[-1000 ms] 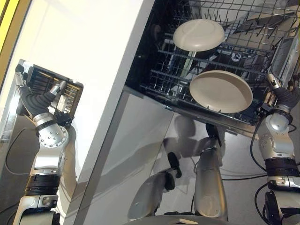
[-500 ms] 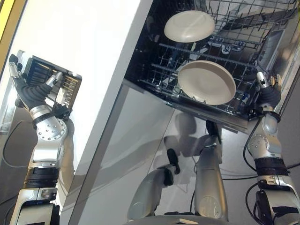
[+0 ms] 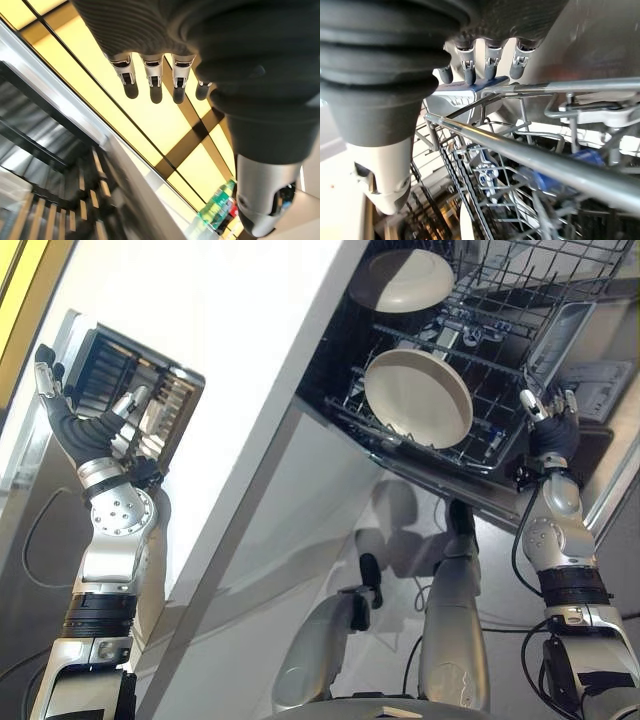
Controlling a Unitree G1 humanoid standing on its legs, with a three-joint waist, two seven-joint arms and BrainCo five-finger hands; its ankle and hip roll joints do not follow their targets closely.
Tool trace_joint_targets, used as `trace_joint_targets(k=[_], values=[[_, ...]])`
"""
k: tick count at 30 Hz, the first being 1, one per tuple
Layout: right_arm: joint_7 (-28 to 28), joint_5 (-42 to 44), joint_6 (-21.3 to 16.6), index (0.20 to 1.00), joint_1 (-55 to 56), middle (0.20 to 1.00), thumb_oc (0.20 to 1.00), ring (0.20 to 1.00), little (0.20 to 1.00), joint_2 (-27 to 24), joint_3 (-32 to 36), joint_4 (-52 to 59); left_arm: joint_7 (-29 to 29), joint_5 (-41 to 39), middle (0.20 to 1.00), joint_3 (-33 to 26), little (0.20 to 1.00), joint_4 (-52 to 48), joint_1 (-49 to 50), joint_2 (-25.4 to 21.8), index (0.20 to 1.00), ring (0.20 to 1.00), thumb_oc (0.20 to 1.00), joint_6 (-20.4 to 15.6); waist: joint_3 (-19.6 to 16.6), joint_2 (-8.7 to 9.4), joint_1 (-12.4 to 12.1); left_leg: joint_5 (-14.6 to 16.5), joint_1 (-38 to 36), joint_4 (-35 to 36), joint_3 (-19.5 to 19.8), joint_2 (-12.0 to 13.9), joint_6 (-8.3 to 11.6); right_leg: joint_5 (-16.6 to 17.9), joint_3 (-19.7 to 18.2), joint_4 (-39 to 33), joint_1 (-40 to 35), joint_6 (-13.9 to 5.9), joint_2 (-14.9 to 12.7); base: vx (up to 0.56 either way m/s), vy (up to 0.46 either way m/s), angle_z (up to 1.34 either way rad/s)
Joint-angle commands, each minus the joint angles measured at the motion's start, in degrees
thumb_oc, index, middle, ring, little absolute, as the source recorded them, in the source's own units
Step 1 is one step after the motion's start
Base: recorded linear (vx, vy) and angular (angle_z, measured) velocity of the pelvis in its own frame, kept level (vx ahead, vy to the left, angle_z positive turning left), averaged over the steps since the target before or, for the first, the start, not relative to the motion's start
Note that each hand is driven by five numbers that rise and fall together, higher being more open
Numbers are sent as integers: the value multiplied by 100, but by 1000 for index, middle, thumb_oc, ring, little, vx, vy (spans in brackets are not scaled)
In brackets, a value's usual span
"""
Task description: Pick up plates and place into dishwasher.
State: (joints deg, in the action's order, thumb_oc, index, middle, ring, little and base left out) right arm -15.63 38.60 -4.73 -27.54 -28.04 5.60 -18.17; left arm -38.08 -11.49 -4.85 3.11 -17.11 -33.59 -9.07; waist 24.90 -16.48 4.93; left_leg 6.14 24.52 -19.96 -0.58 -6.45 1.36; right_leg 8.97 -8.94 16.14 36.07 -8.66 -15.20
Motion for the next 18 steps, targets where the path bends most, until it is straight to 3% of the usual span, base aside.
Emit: trace_joint_targets(k=[1, 18], values=[[611, -189, 200, 1000, -1183, 1000, 1000, 1000, 1000, 332, -1290, 533, 68, -43, 1000, 330, 1000, -291, 450, 218, 1000, 1000, 1000, 82, 489, -262, -471, -266, 424, -409, 267, -118, 92, -521, 38, 184, -483, 182, -279, -12, 46, 22], [666, -130, 76, 1000, -1966, 1000, 1000, 1000, 1000, 449, -1597, 287, 550, -209, 1000, 244, 1000, -348, 693, 28, 1000, 1000, 1000, -282, 489, -292, -1174, -320, 762, -579, 420, -338, 25, -350, 520, 339, -412, 174, -682, 8, 24, 21]])
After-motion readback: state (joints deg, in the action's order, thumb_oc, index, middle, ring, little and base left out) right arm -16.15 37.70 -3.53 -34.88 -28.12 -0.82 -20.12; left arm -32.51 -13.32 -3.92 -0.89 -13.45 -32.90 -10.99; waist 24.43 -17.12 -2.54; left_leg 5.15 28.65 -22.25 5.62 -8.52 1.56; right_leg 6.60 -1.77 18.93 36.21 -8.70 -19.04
